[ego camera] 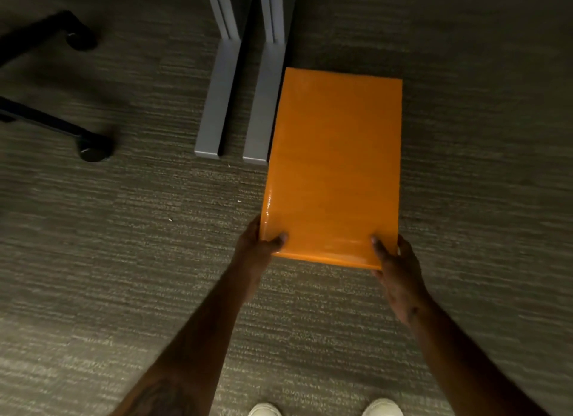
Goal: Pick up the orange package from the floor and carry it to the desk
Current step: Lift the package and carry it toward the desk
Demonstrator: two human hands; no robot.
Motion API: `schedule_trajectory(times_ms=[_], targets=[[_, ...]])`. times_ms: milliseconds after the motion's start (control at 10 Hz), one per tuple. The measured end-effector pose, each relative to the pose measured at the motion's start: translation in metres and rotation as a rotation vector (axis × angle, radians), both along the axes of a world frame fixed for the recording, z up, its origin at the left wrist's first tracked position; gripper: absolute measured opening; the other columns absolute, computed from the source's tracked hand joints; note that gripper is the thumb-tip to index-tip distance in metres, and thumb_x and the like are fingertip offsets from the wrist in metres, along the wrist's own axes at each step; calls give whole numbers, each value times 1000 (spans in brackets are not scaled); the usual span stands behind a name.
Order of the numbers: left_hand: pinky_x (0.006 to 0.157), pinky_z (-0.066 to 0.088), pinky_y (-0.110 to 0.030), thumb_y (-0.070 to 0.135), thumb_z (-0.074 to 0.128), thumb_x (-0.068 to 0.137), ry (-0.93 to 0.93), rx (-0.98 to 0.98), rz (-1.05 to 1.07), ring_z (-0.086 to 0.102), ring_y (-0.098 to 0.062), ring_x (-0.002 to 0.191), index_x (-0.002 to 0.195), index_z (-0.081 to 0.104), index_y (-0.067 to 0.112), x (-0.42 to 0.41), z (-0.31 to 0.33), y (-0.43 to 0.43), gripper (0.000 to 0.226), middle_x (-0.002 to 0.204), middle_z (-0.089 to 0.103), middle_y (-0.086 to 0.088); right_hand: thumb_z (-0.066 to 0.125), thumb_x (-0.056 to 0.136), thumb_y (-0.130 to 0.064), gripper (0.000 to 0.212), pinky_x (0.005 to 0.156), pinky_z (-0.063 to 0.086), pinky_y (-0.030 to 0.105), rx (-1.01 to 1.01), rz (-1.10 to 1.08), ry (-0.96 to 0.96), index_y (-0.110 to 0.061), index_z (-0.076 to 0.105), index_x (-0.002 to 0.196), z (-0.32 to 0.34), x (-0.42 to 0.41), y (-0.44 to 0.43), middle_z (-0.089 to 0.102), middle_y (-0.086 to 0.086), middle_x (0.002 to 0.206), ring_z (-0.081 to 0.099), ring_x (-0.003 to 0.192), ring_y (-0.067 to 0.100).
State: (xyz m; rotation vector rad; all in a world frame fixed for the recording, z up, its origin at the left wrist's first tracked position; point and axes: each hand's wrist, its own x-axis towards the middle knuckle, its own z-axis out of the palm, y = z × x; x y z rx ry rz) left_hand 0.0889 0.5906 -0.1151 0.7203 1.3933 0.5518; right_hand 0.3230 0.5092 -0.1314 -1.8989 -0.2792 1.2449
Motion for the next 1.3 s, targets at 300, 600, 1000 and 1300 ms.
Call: schedule_trajectory(times_ms=[300, 600, 1000, 1300], targets=[[69, 47, -28, 9, 64, 90, 39, 142, -48, 63, -11, 91, 126, 59, 25, 32, 8, 93, 39, 101, 68, 8, 59, 94, -42, 22, 81, 51, 42, 57, 20, -74, -29, 59, 113, 4, 32, 92, 57, -19, 100, 55, 92, 11], [67, 39, -32, 10, 61, 94, 89, 118, -43, 52, -15, 81, 100, 59, 25, 43, 13, 158, 17, 91, 59, 3, 53, 97, -42, 8, 87, 49, 41, 41, 85, -63, -35, 56, 95, 10, 41, 171, 51, -20, 94, 49, 89, 8], [87, 51, -45, 16, 62, 93, 294, 189, -79, 61, -31, 104, 125, 58, 12, 41, 6, 158, 33, 114, 64, -11, 56, 95, -48, 47, 98, 51, 51, -15, 156, -212, -22, 53, 133, 9, 36, 172, 56, 3, 132, 53, 110, 20], [106, 45, -46, 38, 74, 82, 658, 354, -88, 47, -30, 134, 145, 42, 10, 13, 16, 87, 76, 148, 47, -14, 47, 93, -61, 90, 106, 39, 46, -175, 547, -706, -12, 9, 157, 41, 45, 114, 29, 25, 157, 38, 139, 43]])
